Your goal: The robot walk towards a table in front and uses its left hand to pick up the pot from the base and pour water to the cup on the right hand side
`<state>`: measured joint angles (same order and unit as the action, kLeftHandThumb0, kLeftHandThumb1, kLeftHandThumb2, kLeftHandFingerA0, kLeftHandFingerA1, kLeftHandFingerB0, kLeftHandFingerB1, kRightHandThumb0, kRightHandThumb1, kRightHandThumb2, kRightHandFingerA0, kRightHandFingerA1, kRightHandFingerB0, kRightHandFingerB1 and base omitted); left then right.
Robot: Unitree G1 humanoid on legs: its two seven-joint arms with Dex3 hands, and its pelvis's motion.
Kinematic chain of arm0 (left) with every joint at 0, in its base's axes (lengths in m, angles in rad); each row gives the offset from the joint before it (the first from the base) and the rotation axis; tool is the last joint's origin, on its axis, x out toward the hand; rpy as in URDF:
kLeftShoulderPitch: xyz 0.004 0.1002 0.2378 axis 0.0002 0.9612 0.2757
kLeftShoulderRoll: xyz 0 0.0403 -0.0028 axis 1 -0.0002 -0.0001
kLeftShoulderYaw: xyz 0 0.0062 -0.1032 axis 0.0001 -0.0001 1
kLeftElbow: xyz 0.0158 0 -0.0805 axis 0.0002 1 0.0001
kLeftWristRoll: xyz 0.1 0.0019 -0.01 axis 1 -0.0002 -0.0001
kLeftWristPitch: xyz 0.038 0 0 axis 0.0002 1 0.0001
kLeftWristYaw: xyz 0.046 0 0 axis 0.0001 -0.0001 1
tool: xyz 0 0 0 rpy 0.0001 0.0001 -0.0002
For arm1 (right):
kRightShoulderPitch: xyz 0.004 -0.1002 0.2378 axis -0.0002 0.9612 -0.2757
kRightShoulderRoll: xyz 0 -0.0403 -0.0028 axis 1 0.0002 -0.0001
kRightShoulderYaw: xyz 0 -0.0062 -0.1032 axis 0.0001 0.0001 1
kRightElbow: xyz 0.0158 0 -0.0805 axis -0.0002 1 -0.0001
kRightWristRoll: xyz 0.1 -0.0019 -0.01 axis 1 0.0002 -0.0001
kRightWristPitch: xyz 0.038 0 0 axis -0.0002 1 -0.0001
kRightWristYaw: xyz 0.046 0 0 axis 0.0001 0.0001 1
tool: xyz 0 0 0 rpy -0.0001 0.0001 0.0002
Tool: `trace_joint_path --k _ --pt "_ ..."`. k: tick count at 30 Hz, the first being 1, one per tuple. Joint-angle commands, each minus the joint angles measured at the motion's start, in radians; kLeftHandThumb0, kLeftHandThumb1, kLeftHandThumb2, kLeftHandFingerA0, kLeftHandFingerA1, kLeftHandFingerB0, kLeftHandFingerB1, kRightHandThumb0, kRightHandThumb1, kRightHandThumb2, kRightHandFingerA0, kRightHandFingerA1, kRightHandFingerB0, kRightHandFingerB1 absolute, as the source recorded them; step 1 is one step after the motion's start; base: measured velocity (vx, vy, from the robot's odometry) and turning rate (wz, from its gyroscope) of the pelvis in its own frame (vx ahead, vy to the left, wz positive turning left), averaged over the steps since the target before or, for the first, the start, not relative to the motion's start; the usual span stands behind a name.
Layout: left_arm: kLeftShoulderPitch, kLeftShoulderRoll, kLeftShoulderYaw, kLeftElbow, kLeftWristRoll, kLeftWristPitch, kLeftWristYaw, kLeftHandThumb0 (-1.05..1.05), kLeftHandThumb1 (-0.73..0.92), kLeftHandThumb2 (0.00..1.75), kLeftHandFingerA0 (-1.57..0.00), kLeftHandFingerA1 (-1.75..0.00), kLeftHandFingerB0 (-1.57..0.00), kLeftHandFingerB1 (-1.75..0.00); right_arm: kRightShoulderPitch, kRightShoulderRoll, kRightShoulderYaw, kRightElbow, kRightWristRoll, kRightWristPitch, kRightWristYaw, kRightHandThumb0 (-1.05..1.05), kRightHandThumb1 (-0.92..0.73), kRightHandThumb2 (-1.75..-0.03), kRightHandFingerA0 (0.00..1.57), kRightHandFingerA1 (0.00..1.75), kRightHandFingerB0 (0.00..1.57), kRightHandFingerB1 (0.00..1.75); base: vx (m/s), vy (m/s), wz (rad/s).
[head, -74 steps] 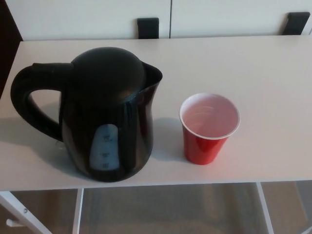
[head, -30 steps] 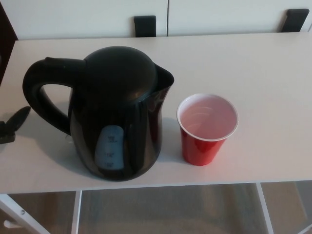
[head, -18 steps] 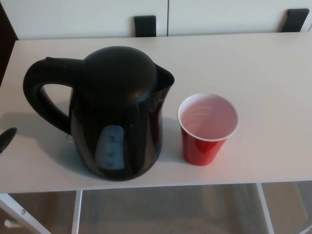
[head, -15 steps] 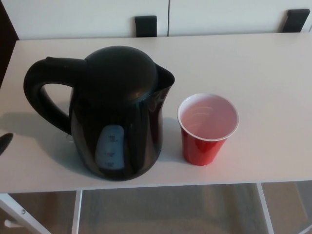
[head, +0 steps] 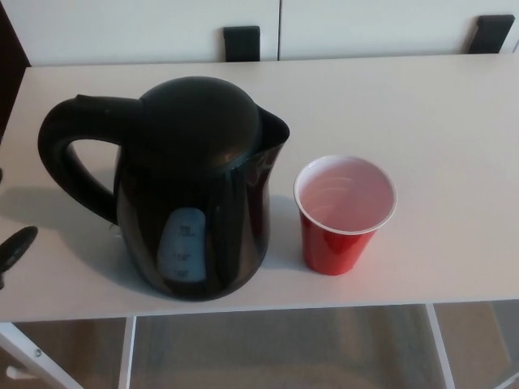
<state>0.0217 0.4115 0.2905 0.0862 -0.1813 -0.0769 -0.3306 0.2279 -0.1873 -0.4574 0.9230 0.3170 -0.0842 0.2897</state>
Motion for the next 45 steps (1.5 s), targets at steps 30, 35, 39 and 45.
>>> trace_joint_path --k 30,35,39,45 --pt "-0.233 -0.117 -0.107 0.122 0.043 0.134 0.104 -0.25 0.31 0.86 -0.06 -0.49 -0.05 -0.49 -0.074 -0.031 -0.001 0.047 0.002 0.019 -0.019 -0.08 -0.36 -0.82 0.4 0.6 0.26 0.52 0.0 0.0 0.0" --pt "-0.247 -0.128 -0.114 0.119 0.054 0.148 0.132 -0.5 0.42 0.65 -0.21 -0.37 -0.12 -0.34 -0.076 -0.033 0.0 0.047 0.004 0.007 -0.01 -0.06 -0.37 -0.84 0.36 0.6 0.23 0.52 0.0 0.0 0.0" --pt "-0.265 -0.132 -0.118 0.129 0.066 0.144 0.146 -0.49 0.42 0.65 -0.21 -0.38 -0.13 -0.34 -0.084 -0.033 0.0 0.044 0.006 0.017 -0.019 -0.07 -0.37 -0.84 0.4 0.61 0.24 0.52 0.0 0.0 0.0" --pt "-0.283 -0.139 -0.123 0.112 0.072 0.163 0.16 -0.47 0.43 0.65 -0.22 -0.38 -0.14 -0.34 -0.077 -0.029 0.008 0.018 0.001 0.019 -0.02 -0.12 -0.53 -0.55 0.51 0.48 0.37 0.39 0.0 0.0 0.0"
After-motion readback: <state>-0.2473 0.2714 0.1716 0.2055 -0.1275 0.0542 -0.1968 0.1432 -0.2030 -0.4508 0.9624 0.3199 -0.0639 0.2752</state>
